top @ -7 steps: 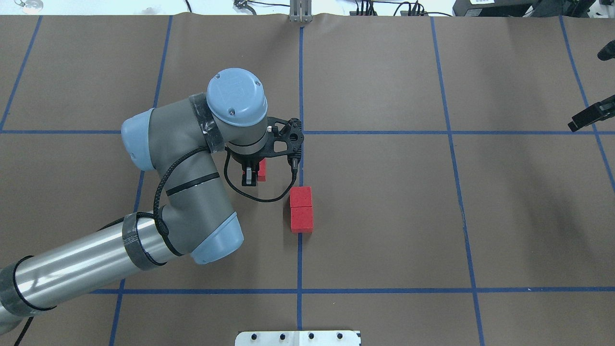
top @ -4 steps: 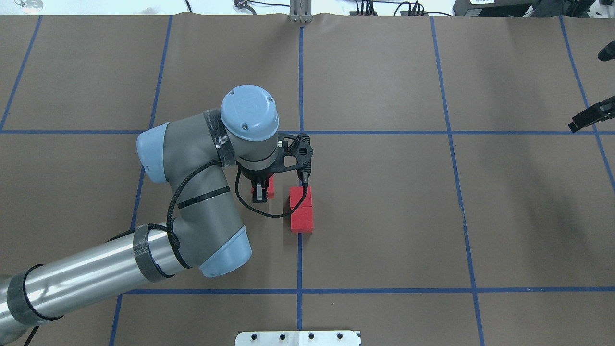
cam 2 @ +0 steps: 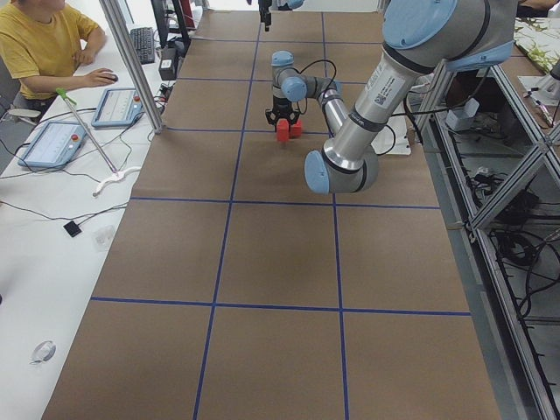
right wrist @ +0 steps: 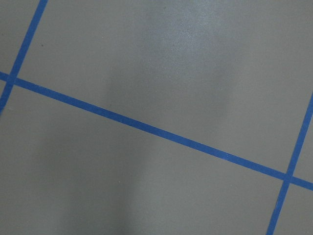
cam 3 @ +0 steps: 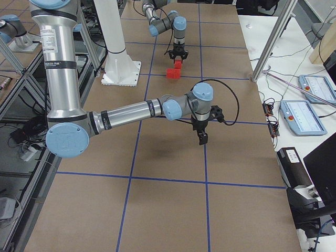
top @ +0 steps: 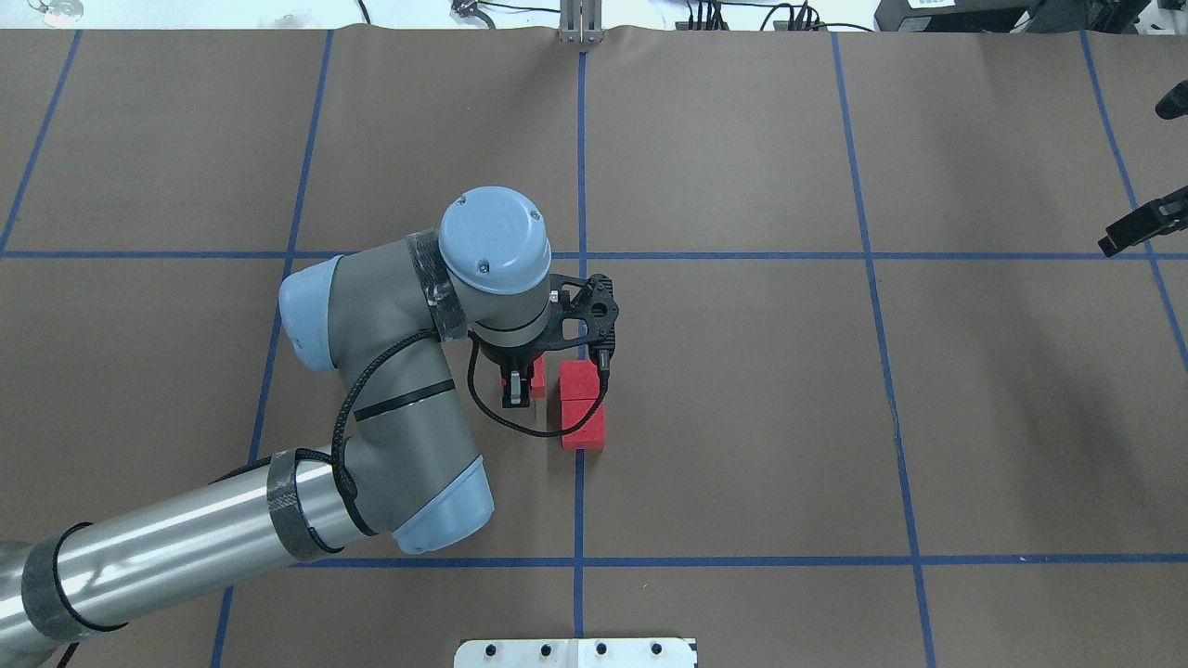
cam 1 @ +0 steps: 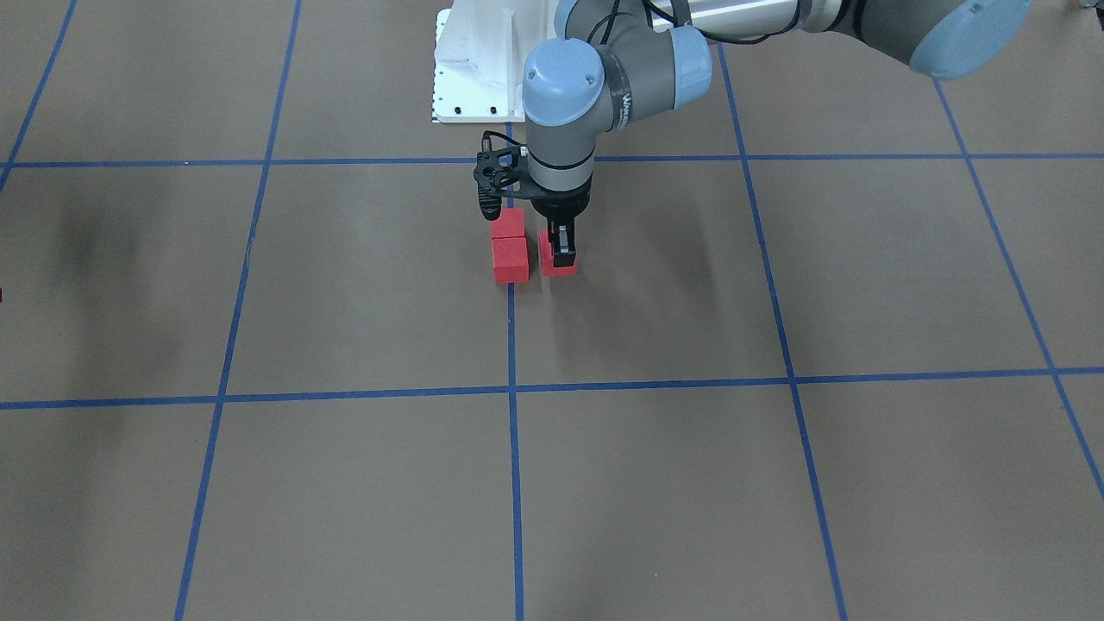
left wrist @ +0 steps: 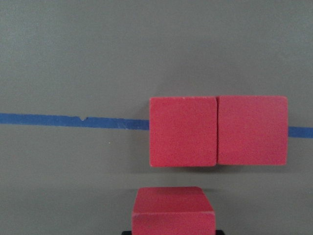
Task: Form red blocks into L shape at center
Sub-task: 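Lower the held cube beside the center pair, next to the cube farther from the robot, then hold the cube pressed against the pair with the left gripper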
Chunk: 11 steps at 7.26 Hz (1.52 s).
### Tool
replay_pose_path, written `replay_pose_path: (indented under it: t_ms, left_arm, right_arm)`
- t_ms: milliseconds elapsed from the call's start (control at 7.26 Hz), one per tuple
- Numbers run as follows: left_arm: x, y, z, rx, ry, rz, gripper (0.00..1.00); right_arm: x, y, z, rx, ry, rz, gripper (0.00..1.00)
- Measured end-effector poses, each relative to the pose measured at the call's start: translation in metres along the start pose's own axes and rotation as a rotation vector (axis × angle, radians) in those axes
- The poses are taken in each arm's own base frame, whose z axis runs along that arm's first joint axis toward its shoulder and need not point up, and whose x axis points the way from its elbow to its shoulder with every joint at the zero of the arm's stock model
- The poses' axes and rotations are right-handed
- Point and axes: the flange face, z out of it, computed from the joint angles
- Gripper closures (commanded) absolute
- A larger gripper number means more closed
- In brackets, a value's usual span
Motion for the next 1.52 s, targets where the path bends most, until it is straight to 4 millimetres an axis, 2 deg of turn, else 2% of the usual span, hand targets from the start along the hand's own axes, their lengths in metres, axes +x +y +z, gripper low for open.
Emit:
replay_pose_path:
  t_ms: [827,1516]
  left_arm:
    - [0.003,-0.008,0.018,0.035,-0.001,-0.009,1.0]
    - [0.006,-0.01,0.022,0.034,0.004,-0.008,1.0]
  right_arm:
    - [0.0,0.0,0.0,0.0,0.0,0.0,0.0]
    - [0.0,0.0,0.0,0.0,0.0,0.0,0.0]
